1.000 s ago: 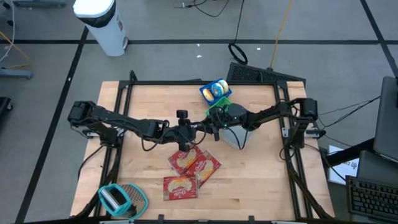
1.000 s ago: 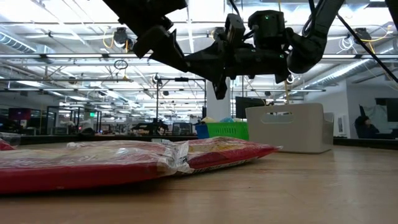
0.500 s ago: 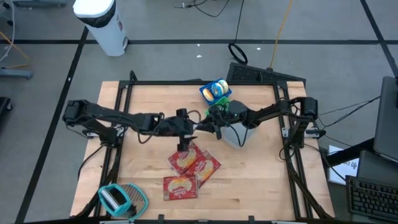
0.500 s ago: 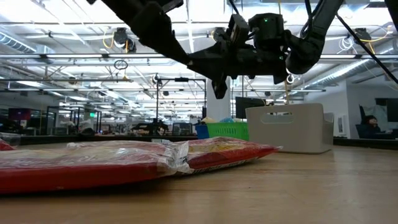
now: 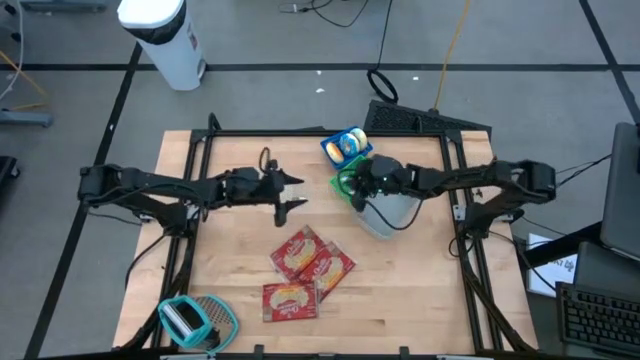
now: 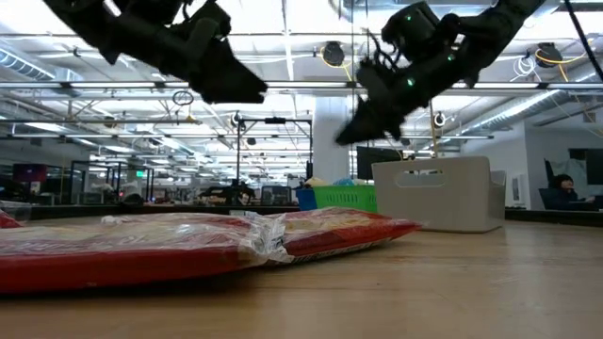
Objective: Pick & Place Food Item
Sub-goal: Put the bottom small green food coloring bottle into the green bin
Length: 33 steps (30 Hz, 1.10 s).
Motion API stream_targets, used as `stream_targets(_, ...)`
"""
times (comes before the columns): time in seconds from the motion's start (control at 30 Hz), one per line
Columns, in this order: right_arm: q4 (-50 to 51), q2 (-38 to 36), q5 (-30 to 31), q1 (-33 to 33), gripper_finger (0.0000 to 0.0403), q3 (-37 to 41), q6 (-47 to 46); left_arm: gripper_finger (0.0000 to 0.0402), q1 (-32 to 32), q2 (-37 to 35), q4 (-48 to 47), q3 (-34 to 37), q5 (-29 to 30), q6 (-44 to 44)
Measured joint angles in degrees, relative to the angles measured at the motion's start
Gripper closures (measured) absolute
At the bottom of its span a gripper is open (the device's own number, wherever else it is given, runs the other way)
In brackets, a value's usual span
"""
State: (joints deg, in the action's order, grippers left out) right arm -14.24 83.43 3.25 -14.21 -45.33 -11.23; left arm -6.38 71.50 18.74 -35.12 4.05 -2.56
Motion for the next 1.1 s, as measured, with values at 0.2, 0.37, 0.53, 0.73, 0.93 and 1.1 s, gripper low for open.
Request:
stream_targets(0.2, 10.7, -1.1, 13.9, -0.6, 0.0332, 0.7, -1.6, 0.0128, -1.5, -0.3, 8.7, 4.9, 0.3, 2.8)
stream_targets(0.37, 7.2, 0.9, 13.0, -1.7, 0.0331, 1.9, -1.8, 0.0128, -1.5, -0.2, 10.1, 5.1, 0.5, 5.8)
stream_targets(0.53, 6.2, 1.1, 13.0, -1.9, 0.032, 1.8, -1.8, 0.0128, -1.4, -0.2, 9.5, 5.1, 0.7, 5.7)
stream_targets(0.73, 5.7, 1.1, 13.0, -1.9, 0.0316, 1.8, -1.8, 0.0128, -1.4, -0.2, 9.4, 5.1, 0.8, 5.7)
stream_targets(0.93, 5.8, 1.1, 13.0, -1.8, 0.0315, 1.8, -1.6, 0.0128, -1.4, -0.2, 9.4, 5.1, 0.8, 5.7)
stream_targets(1.1, 5.9, 1.1, 13.0, -1.8, 0.029, 1.8, -1.3, 0.0128, -1.4, -0.2, 9.3, 5.1, 0.9, 5.7)
